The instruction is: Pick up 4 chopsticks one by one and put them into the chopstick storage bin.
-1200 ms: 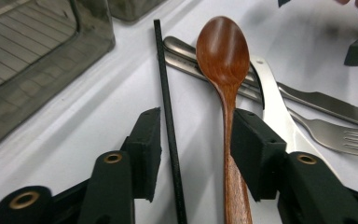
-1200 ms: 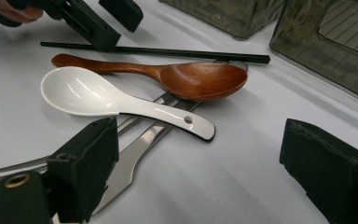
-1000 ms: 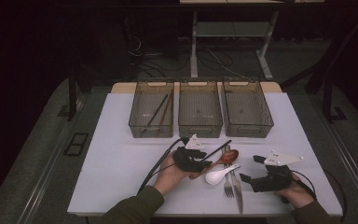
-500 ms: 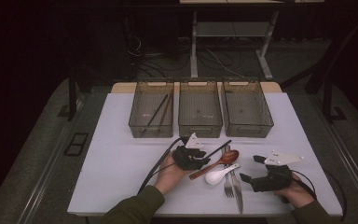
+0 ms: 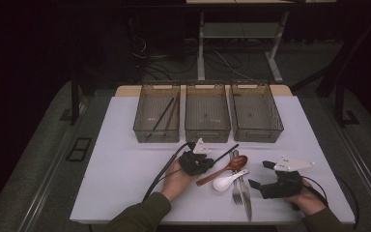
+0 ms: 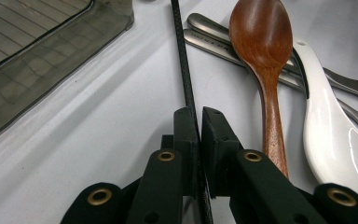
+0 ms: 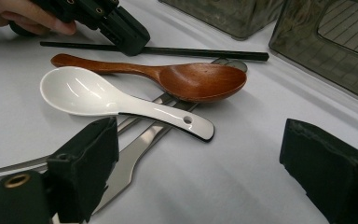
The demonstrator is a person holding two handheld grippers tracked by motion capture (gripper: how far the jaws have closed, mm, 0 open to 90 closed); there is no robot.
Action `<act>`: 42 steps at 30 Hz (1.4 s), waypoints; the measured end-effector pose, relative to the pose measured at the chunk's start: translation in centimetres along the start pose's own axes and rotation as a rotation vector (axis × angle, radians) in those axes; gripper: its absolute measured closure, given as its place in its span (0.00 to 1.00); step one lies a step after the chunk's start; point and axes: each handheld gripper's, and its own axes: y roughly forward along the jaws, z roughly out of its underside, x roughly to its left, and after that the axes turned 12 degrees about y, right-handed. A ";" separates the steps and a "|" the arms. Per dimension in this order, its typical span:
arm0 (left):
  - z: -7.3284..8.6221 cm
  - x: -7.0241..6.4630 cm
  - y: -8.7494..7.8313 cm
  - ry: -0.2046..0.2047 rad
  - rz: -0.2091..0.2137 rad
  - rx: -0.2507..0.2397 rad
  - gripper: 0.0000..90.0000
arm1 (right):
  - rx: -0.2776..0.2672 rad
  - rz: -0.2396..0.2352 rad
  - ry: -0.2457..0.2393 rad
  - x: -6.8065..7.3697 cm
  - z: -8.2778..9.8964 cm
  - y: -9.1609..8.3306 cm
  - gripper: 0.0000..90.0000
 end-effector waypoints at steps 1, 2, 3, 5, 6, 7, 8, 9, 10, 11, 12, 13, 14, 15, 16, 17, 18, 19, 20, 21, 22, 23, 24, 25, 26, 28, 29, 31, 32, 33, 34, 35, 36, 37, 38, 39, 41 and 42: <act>0.0 -0.1 0.0 -0.002 -0.003 -0.001 0.93 | 0.002 0.000 -0.001 0.0 0.0 0.0 0.13; 0.0 -0.1 0.0 -0.002 -0.004 -0.001 0.94 | 0.002 0.000 -0.001 0.0 0.0 0.0 0.13; 0.0 0.0 0.0 -0.002 -0.002 -0.001 0.94 | 0.003 0.000 -0.001 0.1 0.0 0.0 0.13; 0.0 0.0 0.0 -0.001 -0.002 -0.002 0.94 | 0.003 0.000 -0.001 0.1 0.0 0.0 0.13; 0.0 0.0 0.0 -0.001 -0.003 -0.002 0.95 | 0.004 0.000 -0.002 0.1 0.0 0.0 0.13; 0.0 0.0 0.0 -0.002 -0.003 -0.003 0.95 | 0.004 0.000 -0.001 0.0 0.0 0.0 0.13; 0.0 0.0 0.0 -0.003 -0.004 -0.003 0.95 | 0.001 0.000 0.001 0.0 0.0 0.0 0.13; 0.0 0.1 0.0 0.004 -0.007 -0.003 0.95 | -0.001 0.000 0.000 0.0 0.0 0.0 0.13; 0.0 0.1 0.0 0.003 -0.009 -0.003 0.95 | -0.001 -0.001 0.000 0.0 0.0 0.0 0.13; 0.0 0.1 -0.1 0.000 -0.011 -0.002 0.95 | -0.001 -0.002 0.001 0.0 0.0 0.0 0.13; 0.0 0.2 0.0 -0.008 -0.013 -0.008 0.95 | -0.002 -0.002 0.000 0.0 0.0 0.0 0.13; 0.0 0.3 -0.1 0.000 -0.008 0.000 0.95 | -0.002 -0.003 0.000 0.0 0.0 0.0 0.13; 0.0 0.3 -0.1 -0.001 -0.009 0.001 0.95 | -0.002 -0.003 0.000 -0.1 0.0 0.0 0.13; 0.0 0.4 -0.2 -0.002 -0.009 0.001 0.95 | -0.003 -0.003 0.000 -0.1 0.0 0.0 0.13; 0.0 0.3 -0.1 -0.010 -0.013 -0.007 0.95 | 0.000 -0.003 0.000 -0.1 0.0 -0.1 0.13; 0.0 0.3 -0.2 -0.012 -0.013 -0.010 0.95 | -0.001 -0.003 -0.002 -0.1 0.0 0.0 0.13; 0.0 0.4 -0.3 -0.010 -0.010 -0.008 0.95 | 0.001 -0.004 -0.002 -0.1 0.0 0.0 0.13; 0.0 0.5 -0.4 -0.011 -0.007 -0.009 0.95 | 0.001 -0.004 -0.003 0.0 0.0 0.0 0.13; 0.0 0.5 -0.5 -0.011 -0.004 -0.013 0.95 | 0.001 -0.004 -0.002 0.0 0.0 0.0 0.13; -0.1 0.6 -0.6 -0.013 -0.002 -0.015 0.95 | 0.001 -0.003 -0.002 0.0 0.0 0.0 0.13; -0.1 0.6 -0.7 -0.014 0.001 -0.020 0.95 | 0.001 -0.003 -0.002 0.0 0.0 0.0 0.13; -0.1 0.7 -0.8 -0.011 0.003 -0.020 0.95 | 0.001 -0.004 -0.002 0.0 0.0 0.0 0.13; -0.1 0.7 -1.0 -0.013 0.003 -0.021 0.95 | 0.001 -0.004 -0.002 0.0 0.0 0.0 0.13; -0.1 0.7 -1.0 -0.014 0.005 -0.026 0.95 | 0.001 -0.004 -0.002 0.0 0.0 0.0 0.13; -0.2 0.8 -1.2 -0.013 0.006 -0.024 0.95 | 0.000 -0.004 -0.003 -0.1 0.0 0.0 0.13; -0.2 0.9 -1.3 -0.009 0.013 -0.026 0.95 | 0.000 -0.005 -0.003 -0.1 0.0 0.0 0.13; -0.2 0.9 -1.4 -0.004 0.016 -0.024 0.95 | 0.000 -0.005 -0.004 -0.1 0.0 0.0 0.13; -0.2 0.9 -1.6 0.000 0.025 -0.023 0.95 | 0.001 -0.005 -0.002 -0.1 0.0 -0.1 0.13; -0.2 0.9 -1.8 0.001 0.031 -0.019 0.95 | 0.000 -0.005 -0.003 -0.1 0.0 -0.1 0.13; -0.2 1.0 -1.9 0.002 0.034 -0.021 0.95 | 0.000 -0.005 -0.003 -0.1 0.0 -0.1 0.13; -0.2 1.0 -2.1 0.003 0.038 -0.020 0.95 | 0.000 -0.005 -0.003 -0.1 0.0 -0.1 0.13; -0.2 1.0 -2.2 0.005 0.042 -0.022 0.95 | -0.001 -0.005 -0.002 -0.1 0.0 -0.1 0.13; -0.2 1.0 -2.4 0.004 0.046 -0.022 0.95 | -0.001 -0.005 -0.002 -0.1 0.0 -0.1 0.13; -0.2 1.1 -2.7 0.006 0.050 -0.026 0.95 | -0.001 -0.006 -0.003 -0.1 0.0 -0.1 0.13; -0.2 1.1 -2.9 0.003 0.053 -0.030 0.95 | -0.001 -0.006 -0.003 -0.1 0.0 -0.1 0.13; -0.2 1.2 -3.1 0.006 0.060 -0.031 0.95 | 0.001 -0.006 -0.002 0.0 0.0 -0.1 0.13; -0.2 1.4 -3.6 0.005 0.073 -0.035 0.95 | 0.000 -0.006 -0.003 0.0 0.0 -0.1 0.13; -0.2 1.4 -3.7 0.002 0.074 -0.039 0.95 | 0.001 -0.006 -0.002 0.0 0.0 -0.1 0.13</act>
